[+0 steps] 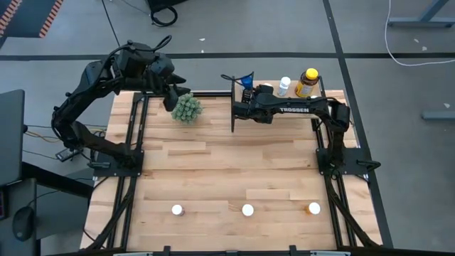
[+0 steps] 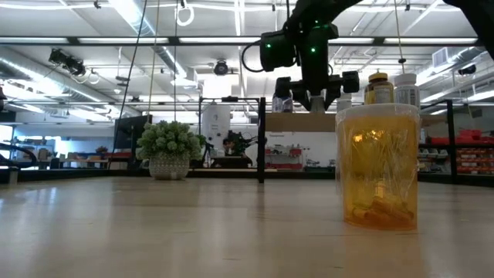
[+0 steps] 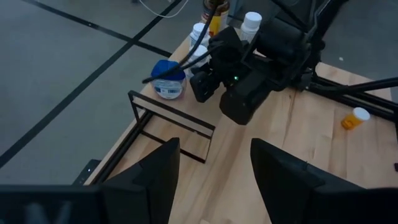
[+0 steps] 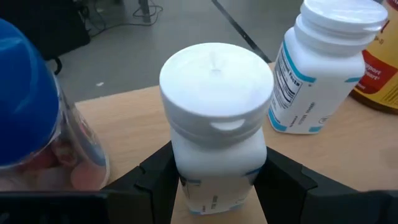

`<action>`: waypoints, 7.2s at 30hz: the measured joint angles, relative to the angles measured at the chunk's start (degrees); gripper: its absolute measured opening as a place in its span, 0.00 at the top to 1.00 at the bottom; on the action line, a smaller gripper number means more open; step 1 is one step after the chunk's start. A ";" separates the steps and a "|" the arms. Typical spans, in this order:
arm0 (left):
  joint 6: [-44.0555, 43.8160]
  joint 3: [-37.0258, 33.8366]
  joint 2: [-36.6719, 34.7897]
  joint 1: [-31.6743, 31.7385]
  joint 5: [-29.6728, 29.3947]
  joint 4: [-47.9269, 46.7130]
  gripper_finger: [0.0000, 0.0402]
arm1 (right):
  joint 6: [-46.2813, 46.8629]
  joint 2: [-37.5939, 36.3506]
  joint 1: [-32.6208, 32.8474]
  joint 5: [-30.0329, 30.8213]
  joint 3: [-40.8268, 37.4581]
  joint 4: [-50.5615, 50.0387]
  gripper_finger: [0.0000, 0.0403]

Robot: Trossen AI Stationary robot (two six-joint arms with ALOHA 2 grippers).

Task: Pick and place medicine bottles onto shelf by color
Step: Put the white and blue medicine bottle on the shelf

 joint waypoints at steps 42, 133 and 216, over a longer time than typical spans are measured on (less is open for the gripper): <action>1.02 0.00 0.28 -0.10 0.01 -0.47 0.45 | -8.85 0.50 2.35 -3.64 3.98 -1.77 0.52; -6.78 -0.02 2.08 -6.21 5.99 5.52 0.48 | -20.81 0.40 42.63 -62.40 22.25 -21.08 0.49; 0.31 0.00 -0.29 -8.68 5.74 -6.31 0.56 | -41.95 -0.87 -21.84 -55.23 28.03 -21.10 0.34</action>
